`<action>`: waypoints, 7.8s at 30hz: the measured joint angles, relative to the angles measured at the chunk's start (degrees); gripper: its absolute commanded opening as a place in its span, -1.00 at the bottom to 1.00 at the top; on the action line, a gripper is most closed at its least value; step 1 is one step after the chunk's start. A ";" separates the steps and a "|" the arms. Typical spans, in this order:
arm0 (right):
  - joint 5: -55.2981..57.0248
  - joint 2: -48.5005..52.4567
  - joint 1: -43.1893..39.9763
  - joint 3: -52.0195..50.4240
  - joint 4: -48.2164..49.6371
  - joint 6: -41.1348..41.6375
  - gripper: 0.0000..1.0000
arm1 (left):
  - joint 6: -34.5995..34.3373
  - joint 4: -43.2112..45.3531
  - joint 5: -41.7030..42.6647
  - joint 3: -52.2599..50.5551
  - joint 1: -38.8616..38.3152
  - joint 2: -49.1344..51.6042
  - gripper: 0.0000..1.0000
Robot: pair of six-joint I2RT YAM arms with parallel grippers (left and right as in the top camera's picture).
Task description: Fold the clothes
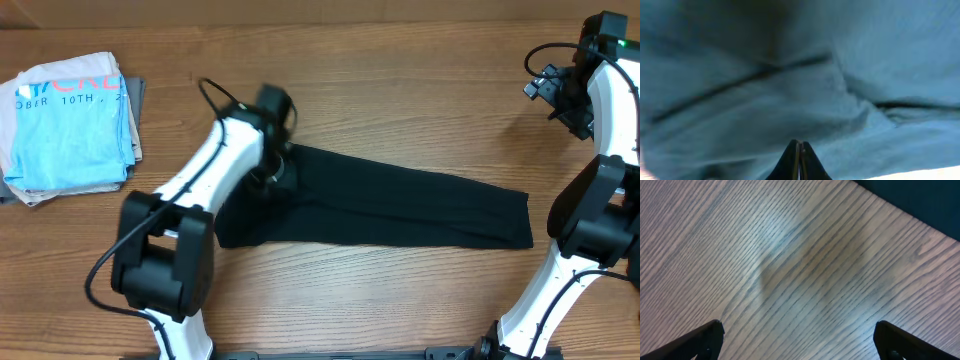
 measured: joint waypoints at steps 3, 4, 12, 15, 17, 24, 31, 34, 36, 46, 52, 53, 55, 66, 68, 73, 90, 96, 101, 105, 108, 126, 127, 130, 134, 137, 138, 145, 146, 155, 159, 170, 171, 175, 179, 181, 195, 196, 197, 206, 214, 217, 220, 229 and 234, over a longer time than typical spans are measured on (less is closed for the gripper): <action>-0.02 0.00 0.00 0.00 0.00 0.02 1.00 | 0.00 4.13 0.02 -4.57 -0.61 0.39 -0.92; -0.02 0.00 0.00 0.00 -0.02 0.02 1.00 | 0.00 5.33 0.00 -5.62 -0.61 0.48 -0.92; 0.00 0.00 0.02 0.00 -0.02 -0.02 1.00 | -0.02 15.74 -3.98 -8.61 -0.61 0.37 -0.92; -0.02 0.00 0.00 0.00 0.00 0.00 1.00 | -0.04 20.48 -6.99 -8.90 -0.59 0.37 -0.92; -0.02 0.00 0.02 0.00 0.00 -0.02 1.00 | -0.02 23.30 -8.57 -9.20 -0.52 0.44 -0.92; -0.04 0.00 0.00 0.00 -0.02 -0.02 1.00 | 0.00 21.99 -10.32 -8.00 0.15 0.70 -0.92; -0.02 0.00 0.00 0.00 -0.02 0.00 1.00 | 0.02 9.70 -7.93 3.85 0.15 -2.03 -0.74; -0.28 0.00 0.00 0.00 -0.02 0.15 1.00 | 0.11 5.99 -6.88 11.61 0.15 -6.25 -0.55; -2.36 0.00 0.00 0.02 -1.25 0.50 1.00 | 0.17 4.44 -6.93 15.74 0.15 -9.40 -0.38; -15.02 0.00 0.04 0.04 -22.60 -0.35 -0.92 | 0.20 0.13 -15.74 19.69 0.96 -14.38 1.00; -16.76 -0.11 0.83 -0.57 -28.33 -0.81 -0.92 | 0.20 0.00 -17.51 19.65 0.94 -13.42 1.00; -16.92 -0.22 1.27 -1.44 -28.28 -0.81 -0.92 | 0.20 0.00 -17.64 19.65 0.94 -13.42 1.00; -16.98 -0.52 2.75 -4.52 -28.41 -0.83 -0.92 | 0.20 0.00 -17.73 19.65 0.94 -13.42 1.00; -15.21 -0.63 13.68 -21.64 -18.86 1.25 -0.92 | 0.20 0.00 -18.08 19.65 0.94 -13.42 1.00; -13.68 -0.63 14.05 -23.47 -16.48 3.02 -0.92 | 0.20 0.00 -18.08 19.65 0.94 -13.42 1.00; -11.80 -1.75 13.90 -28.94 -9.86 5.27 -0.92 | 0.20 0.00 -18.10 19.65 0.94 -13.42 1.00; -11.80 -7.41 13.92 -33.77 18.23 -0.22 -0.92 | 0.20 0.00 -18.08 19.65 0.94 -13.42 1.00; -12.57 -5.53 13.88 -29.62 12.41 -1.07 -0.93 | 0.20 -0.02 -18.08 19.65 0.94 -13.42 1.00; -12.39 -2.75 13.92 -21.20 0.26 -1.99 -0.92 | 0.20 0.00 -18.08 19.65 0.94 -13.42 1.00; -9.88 -2.78 13.92 -16.48 -1.57 -2.36 -0.92 | 0.20 -0.02 -18.08 19.65 0.94 -13.42 1.00; -7.32 -2.78 13.92 -16.85 -0.66 -2.36 -0.92 | 0.20 0.00 -18.08 19.65 0.94 -13.42 1.00; -3.08 -2.75 13.92 -24.70 -3.96 0.87 -0.92 | 0.20 -0.02 -18.08 19.65 0.94 -13.42 1.00; -2.75 -2.75 13.92 -25.40 -3.98 1.18 -0.92 | 0.20 0.00 -18.08 19.65 0.94 -13.42 1.00; -1.75 -2.75 13.94 -26.14 -5.60 2.62 -0.92 | 0.20 0.00 -18.08 19.65 0.94 -13.42 1.00; -0.13 -2.75 13.92 -26.56 -8.28 4.85 -0.92 | 0.20 0.00 -18.08 19.65 0.94 -13.42 1.00; 0.59 -2.75 13.92 -26.64 -9.16 6.16 -0.92 | 0.20 0.00 -18.08 19.65 0.94 -13.42 1.00; 0.66 -2.75 13.92 -26.64 -9.18 6.51 -0.92 | 0.20 0.00 -18.08 19.65 0.94 -13.42 1.00; 0.68 -2.75 13.92 -26.67 -11.91 7.78 -0.92 | 0.20 -0.02 -18.08 19.65 0.94 -13.42 1.00; 0.68 -2.75 13.92 -26.67 -12.72 8.24 -0.92 | 0.20 0.00 -18.08 19.65 0.94 -13.42 1.00; 1.64 -3.58 14.08 -26.71 -15.34 11.26 -0.92 | 0.20 0.00 -18.08 19.65 0.94 -13.42 1.00; -3.72 -9.03 15.08 -26.77 -9.79 5.42 -0.92 | 0.20 0.00 -18.08 19.65 0.94 -13.42 1.00; -15.21 -18.21 23.71 -26.84 5.35 -5.64 -0.92 | 0.20 0.00 -18.10 19.65 0.94 -13.42 1.00; -15.43 -17.88 24.09 -27.23 6.23 -6.03 -0.92 | 0.20 0.00 -18.08 19.65 0.94 -13.42 1.00; -15.89 -15.98 25.46 -29.86 10.19 -8.26 -0.92 | 0.20 0.00 -18.08 19.65 0.94 -13.42 1.00; -16.09 -14.64 26.05 -33.42 14.34 -9.16 -0.92 | 0.20 -0.02 -18.08 19.65 0.94 -13.42 1.00; -16.04 -14.49 26.05 -34.95 17.07 -9.46 -0.92 | 0.20 -0.02 -18.08 19.65 0.94 -13.42 1.00; -17.29 -14.58 25.90 -45.46 28.20 -9.81 -0.92 | 0.20 0.00 -18.10 19.65 0.94 -13.42 1.00; -17.90 -14.58 25.81 -45.42 27.28 -9.84 -0.92 | 0.20 0.00 -18.08 19.65 0.94 -13.42 1.00; -18.56 -14.58 25.79 -45.29 25.46 -9.84 -0.93 | 0.20 -0.02 -18.08 19.65 0.94 -13.42 1.00; -22.03 -14.58 25.88 -44.19 12.92 -9.84 -0.92 | 0.20 -0.02 -18.08 19.65 0.94 -13.42 1.00; -22.47 -14.71 25.88 -45.20 14.27 -9.84 -0.92 | 0.20 0.00 -18.08 19.65 0.94 -13.42 1.00; -23.02 -15.10 25.88 -45.79 13.55 -9.84 -0.92 | 0.20 0.00 -18.08 19.65 0.94 -13.42 1.00; -23.65 -15.17 25.88 -46.16 10.56 -9.84 -0.93 | 0.20 0.00 -18.08 19.65 0.94 -13.42 1.00; -27.34 -15.17 25.88 -46.25 2.75 -13.00 -0.75 | 0.20 -0.02 -18.08 19.65 0.94 -13.42 1.00; -30.64 -15.17 25.88 -46.23 3.37 -17.66 -0.74 | 0.20 -0.02 -18.08 19.65 0.94 -13.42 1.00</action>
